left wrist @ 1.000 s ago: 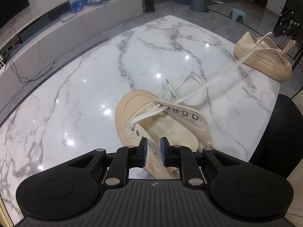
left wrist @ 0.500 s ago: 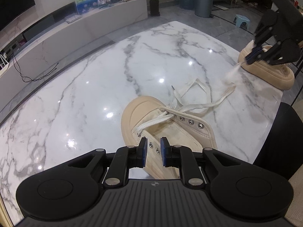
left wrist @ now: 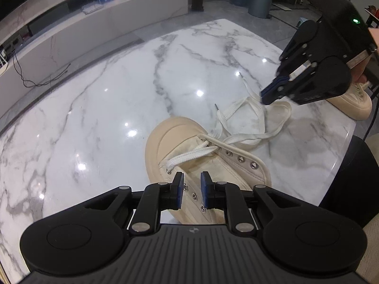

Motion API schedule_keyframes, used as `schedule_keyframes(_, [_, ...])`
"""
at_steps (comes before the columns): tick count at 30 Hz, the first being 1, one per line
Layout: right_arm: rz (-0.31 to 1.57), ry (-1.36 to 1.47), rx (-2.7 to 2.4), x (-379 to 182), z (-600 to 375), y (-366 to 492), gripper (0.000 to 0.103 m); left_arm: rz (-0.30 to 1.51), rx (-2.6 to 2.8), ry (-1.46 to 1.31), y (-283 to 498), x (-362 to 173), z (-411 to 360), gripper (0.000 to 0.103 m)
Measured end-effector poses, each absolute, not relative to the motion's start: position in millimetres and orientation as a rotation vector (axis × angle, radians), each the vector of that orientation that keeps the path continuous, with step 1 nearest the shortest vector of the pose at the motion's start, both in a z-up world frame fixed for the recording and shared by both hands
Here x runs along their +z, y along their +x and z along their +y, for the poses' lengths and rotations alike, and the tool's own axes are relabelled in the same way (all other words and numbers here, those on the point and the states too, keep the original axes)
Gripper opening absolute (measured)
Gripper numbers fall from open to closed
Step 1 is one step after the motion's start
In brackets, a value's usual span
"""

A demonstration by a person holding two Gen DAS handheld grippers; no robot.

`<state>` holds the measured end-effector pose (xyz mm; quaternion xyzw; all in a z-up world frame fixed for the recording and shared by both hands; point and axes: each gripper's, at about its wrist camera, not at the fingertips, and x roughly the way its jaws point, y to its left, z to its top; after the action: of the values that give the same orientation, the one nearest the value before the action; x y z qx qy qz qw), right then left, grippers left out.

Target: Lace up shoes with both hands

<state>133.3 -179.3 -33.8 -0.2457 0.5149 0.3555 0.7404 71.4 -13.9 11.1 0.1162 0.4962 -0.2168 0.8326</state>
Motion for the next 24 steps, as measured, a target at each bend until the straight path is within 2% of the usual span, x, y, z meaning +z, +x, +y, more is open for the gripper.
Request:
schedule_keyframes(1, [1.141,-0.508,0.763,-35.7,-176.1,137.6,0.003,1.053,-0.457,0.242,73.7,11.4,-13.0,0.015])
schedule_keyframes(5, [1.226,-0.362,0.682,-48.6,-165.4,156.1,0.02,1.064,-0.427,0.216,82.4,9.5,-7.9,0.015])
schedule_keyframes(7, [1.247,-0.324,0.648,-54.9,-161.6,159.3,0.024,1.071,-0.406,0.189,87.5,7.4,-4.2,0.015])
schedule_keyframes(22, [1.284,-0.236,0.487,-86.8,-142.7,162.2,0.024,1.12,-0.329,0.098,118.3,-2.8,12.5,0.015])
schedule_keyframes(23, [1.286,-0.234,0.485,-87.6,-142.8,162.8,0.023,1.122,-0.328,0.099,118.6,-3.4,12.9,0.015])
schedule_keyframes(24, [1.288,-0.231,0.484,-88.5,-143.0,163.4,0.016,1.124,-0.326,0.1,118.9,-4.1,12.9,0.015])
